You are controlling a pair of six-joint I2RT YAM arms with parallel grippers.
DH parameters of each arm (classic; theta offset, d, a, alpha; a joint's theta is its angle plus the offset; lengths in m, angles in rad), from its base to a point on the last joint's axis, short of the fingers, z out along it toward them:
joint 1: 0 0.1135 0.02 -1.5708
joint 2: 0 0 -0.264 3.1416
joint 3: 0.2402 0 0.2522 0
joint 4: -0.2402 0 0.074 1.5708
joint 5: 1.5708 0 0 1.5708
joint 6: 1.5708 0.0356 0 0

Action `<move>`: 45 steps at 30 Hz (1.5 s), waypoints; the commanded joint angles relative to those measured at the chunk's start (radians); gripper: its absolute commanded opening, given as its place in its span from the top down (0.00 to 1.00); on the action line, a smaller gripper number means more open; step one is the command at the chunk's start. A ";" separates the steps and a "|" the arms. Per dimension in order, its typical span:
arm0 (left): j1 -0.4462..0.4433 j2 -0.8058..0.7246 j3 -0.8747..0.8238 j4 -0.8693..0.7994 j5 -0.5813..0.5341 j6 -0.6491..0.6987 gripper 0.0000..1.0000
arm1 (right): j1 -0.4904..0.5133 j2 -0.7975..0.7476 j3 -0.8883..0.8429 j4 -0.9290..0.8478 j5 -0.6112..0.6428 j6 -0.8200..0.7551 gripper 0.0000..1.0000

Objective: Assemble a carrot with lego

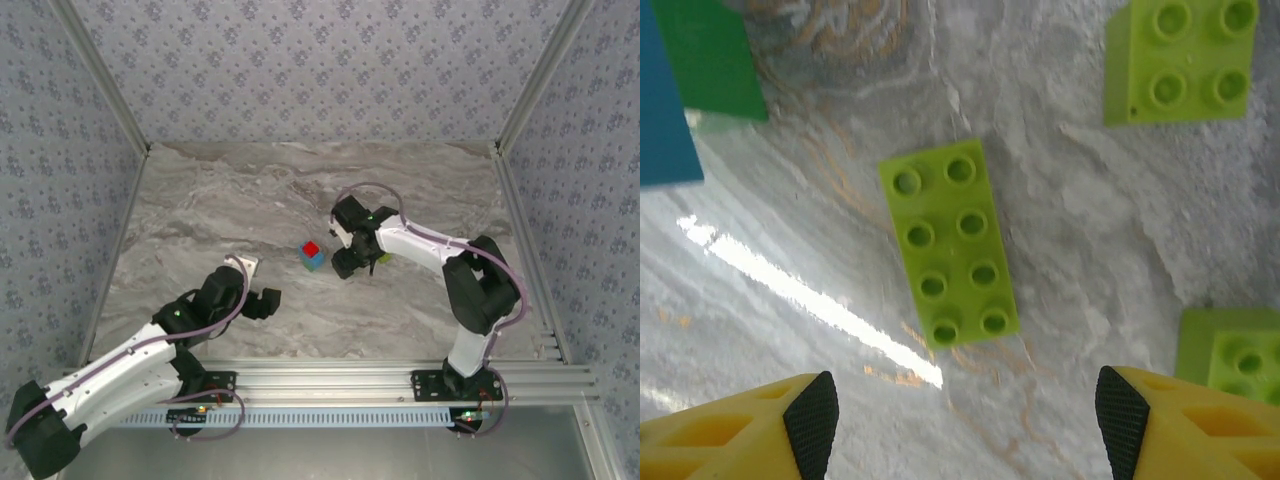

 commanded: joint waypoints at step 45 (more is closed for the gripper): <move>-0.007 0.006 0.017 0.028 0.013 0.018 0.11 | -0.018 0.069 0.128 -0.038 -0.025 -0.055 0.64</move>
